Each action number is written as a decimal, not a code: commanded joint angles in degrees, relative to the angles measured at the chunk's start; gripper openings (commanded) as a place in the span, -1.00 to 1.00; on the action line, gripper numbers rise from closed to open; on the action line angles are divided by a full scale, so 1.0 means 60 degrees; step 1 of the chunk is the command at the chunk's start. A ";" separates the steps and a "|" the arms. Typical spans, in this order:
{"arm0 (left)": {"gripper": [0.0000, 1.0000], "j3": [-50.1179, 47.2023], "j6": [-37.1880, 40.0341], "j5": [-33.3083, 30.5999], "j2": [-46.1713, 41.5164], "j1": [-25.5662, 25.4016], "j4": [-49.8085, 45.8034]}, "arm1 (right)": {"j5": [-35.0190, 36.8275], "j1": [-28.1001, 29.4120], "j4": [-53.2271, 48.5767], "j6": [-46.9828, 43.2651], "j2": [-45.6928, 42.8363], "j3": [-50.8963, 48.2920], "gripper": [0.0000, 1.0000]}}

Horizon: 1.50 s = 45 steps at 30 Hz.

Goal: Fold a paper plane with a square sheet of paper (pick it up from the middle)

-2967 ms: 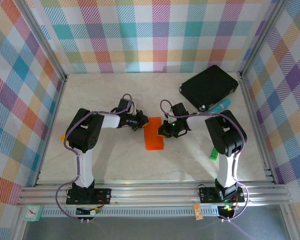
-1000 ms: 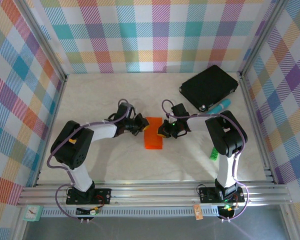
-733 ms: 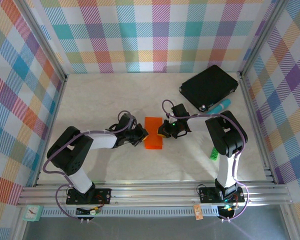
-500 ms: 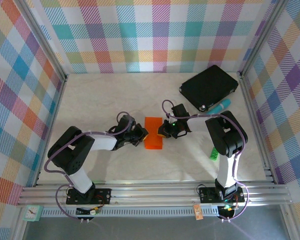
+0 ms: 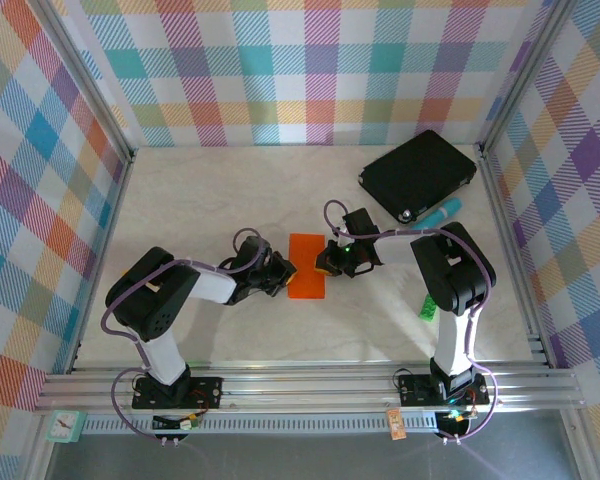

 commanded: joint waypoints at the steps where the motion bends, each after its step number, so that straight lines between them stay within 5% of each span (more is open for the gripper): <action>1: -1.00 -0.0439 -0.0182 -0.0384 0.0124 -0.0090 -0.0091 | 0.3449 -0.0037 -0.3210 0.0281 0.1767 -0.1147 -1.00; 13: -1.00 -0.0994 -0.0037 -0.0899 -0.1184 0.0379 -0.1006 | 0.3685 -0.0059 -0.3280 0.0272 0.1866 -0.1190 -1.00; 20: -1.00 -0.0315 -0.0105 -0.1111 -0.2296 -0.0428 -0.1954 | 0.3689 -0.0063 -0.3133 0.0307 0.1942 -0.1234 -1.00; 29: -1.00 -0.0517 -0.0737 -0.1267 -0.1404 -0.1240 -0.1039 | 0.3615 -0.0087 -0.3038 0.0256 0.2107 -0.1223 -1.00; 45: -1.00 -0.1962 -0.1704 -0.2837 -0.1252 -0.1285 -0.0749 | 0.3762 -0.0122 -0.3068 0.0274 0.2137 -0.1223 -1.00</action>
